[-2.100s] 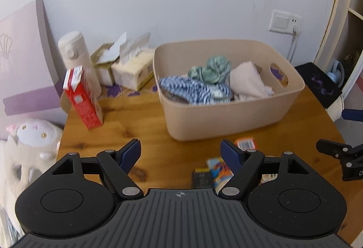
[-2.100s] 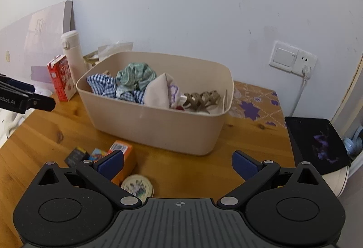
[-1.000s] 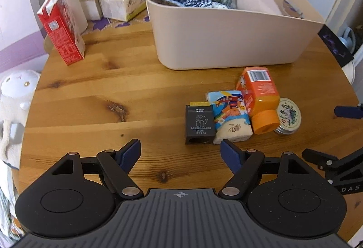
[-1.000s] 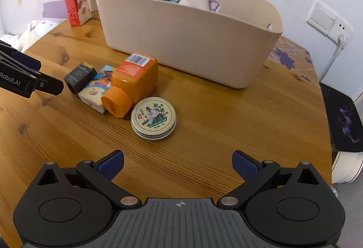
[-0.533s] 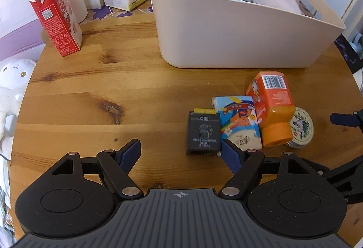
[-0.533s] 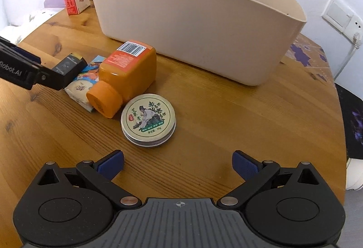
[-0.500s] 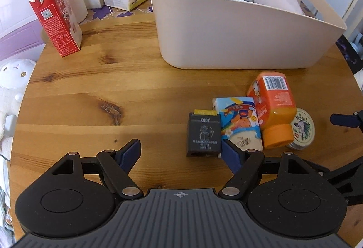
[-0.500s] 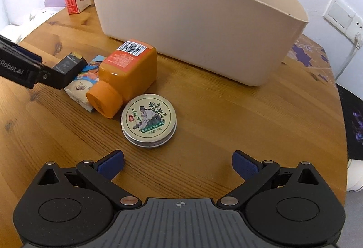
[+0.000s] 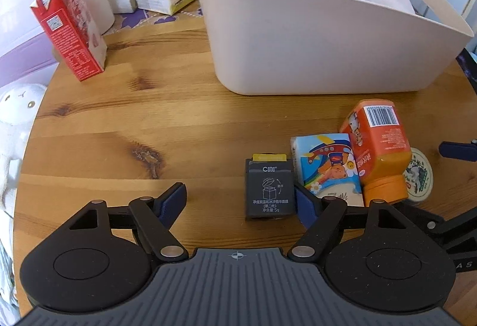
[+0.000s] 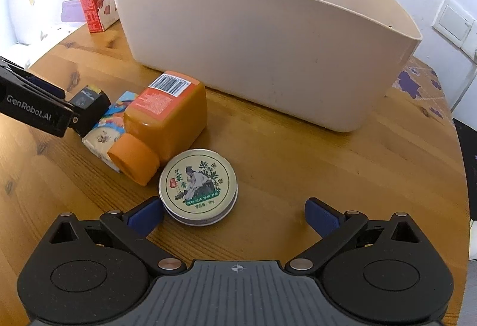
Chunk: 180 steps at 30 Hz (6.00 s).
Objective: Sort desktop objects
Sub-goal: 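Grasp the black box with the left gripper while the right grasps the round tin, then carry the black box and round tin up over the beige basket, then open both grippers to drop the black box and round tin into the basket, then withdraw both grippers toward the cartoon tissue pack and orange bottle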
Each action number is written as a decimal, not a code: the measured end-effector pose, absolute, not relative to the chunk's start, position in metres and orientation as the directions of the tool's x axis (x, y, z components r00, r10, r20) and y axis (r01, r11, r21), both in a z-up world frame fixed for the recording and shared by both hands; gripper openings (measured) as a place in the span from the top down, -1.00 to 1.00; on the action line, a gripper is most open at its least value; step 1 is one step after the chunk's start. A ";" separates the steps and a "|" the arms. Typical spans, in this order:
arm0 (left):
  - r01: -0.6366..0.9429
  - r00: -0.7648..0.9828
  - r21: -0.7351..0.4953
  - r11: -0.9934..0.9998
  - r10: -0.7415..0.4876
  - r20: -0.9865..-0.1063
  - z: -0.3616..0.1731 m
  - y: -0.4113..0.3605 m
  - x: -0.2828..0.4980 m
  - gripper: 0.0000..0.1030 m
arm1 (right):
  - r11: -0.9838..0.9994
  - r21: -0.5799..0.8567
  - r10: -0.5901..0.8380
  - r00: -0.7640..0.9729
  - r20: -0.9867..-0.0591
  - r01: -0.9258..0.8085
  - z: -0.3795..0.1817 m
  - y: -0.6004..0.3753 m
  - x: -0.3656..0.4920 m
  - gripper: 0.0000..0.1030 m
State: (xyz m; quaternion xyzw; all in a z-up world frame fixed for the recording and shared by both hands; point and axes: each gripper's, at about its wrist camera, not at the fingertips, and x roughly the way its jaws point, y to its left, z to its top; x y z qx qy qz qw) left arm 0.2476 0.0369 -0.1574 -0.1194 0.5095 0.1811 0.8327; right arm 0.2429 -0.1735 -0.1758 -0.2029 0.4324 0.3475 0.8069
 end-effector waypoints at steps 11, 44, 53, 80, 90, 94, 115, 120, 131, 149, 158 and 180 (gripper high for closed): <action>-0.379 0.444 -0.033 0.925 0.151 -0.883 -0.158 0.035 0.248 0.10 | 0.646 -0.006 0.439 0.378 -0.815 -0.763 -0.169 -0.168 0.244 -0.20; -0.293 0.541 -0.028 0.956 0.142 -0.829 -0.106 0.019 0.183 0.38 | 0.718 0.008 0.462 0.469 -0.753 -0.695 -0.117 -0.217 0.188 0.02; -0.284 0.585 -0.017 0.959 0.160 -0.795 -0.080 0.019 0.166 0.38 | 0.741 -0.011 0.463 0.522 -0.717 -0.672 -0.094 -0.232 0.177 0.02; -0.240 0.706 -0.005 0.971 0.171 -0.688 -0.005 0.035 0.228 0.38 | 0.779 -0.046 0.490 0.654 -0.576 -0.625 -0.026 -0.230 0.228 0.01; -0.241 0.718 0.025 0.970 0.196 -0.668 0.001 0.043 0.281 0.38 | 0.774 -0.047 0.502 0.657 -0.563 -0.632 -0.022 -0.223 0.273 0.01; -0.257 0.711 0.025 0.966 0.207 -0.673 -0.003 0.049 0.300 0.38 | 0.766 -0.052 0.507 0.652 -0.564 -0.641 -0.022 -0.216 0.290 0.01; -0.276 0.605 0.084 0.957 0.241 -0.759 -0.050 0.064 0.381 0.38 | 0.755 -0.028 0.468 0.570 -0.675 -0.655 -0.062 -0.182 0.375 0.01; -0.266 0.573 0.054 0.962 0.203 -0.794 -0.061 0.065 0.390 0.38 | 0.758 -0.024 0.448 0.547 -0.708 -0.652 -0.074 -0.180 0.379 0.01; -0.284 0.541 0.039 0.958 0.193 -0.819 -0.064 0.065 0.391 0.09 | 0.747 -0.041 0.433 0.532 -0.727 -0.664 -0.080 -0.170 0.373 -0.18; -0.306 0.617 0.025 0.952 0.219 -0.756 -0.026 0.060 0.349 -0.50 | 0.782 -0.009 0.475 0.606 -0.638 -0.623 -0.036 -0.179 0.334 -1.00; -0.314 0.649 0.018 0.949 0.229 -0.725 -0.013 0.053 0.313 -0.54 | 0.791 -0.008 0.470 0.615 -0.633 -0.612 -0.028 -0.187 0.300 -1.00; -0.304 0.558 0.024 0.952 0.198 -0.806 -0.063 0.026 0.224 -0.57 | 0.739 -0.028 0.448 0.522 -0.726 -0.673 -0.076 -0.182 0.224 -1.00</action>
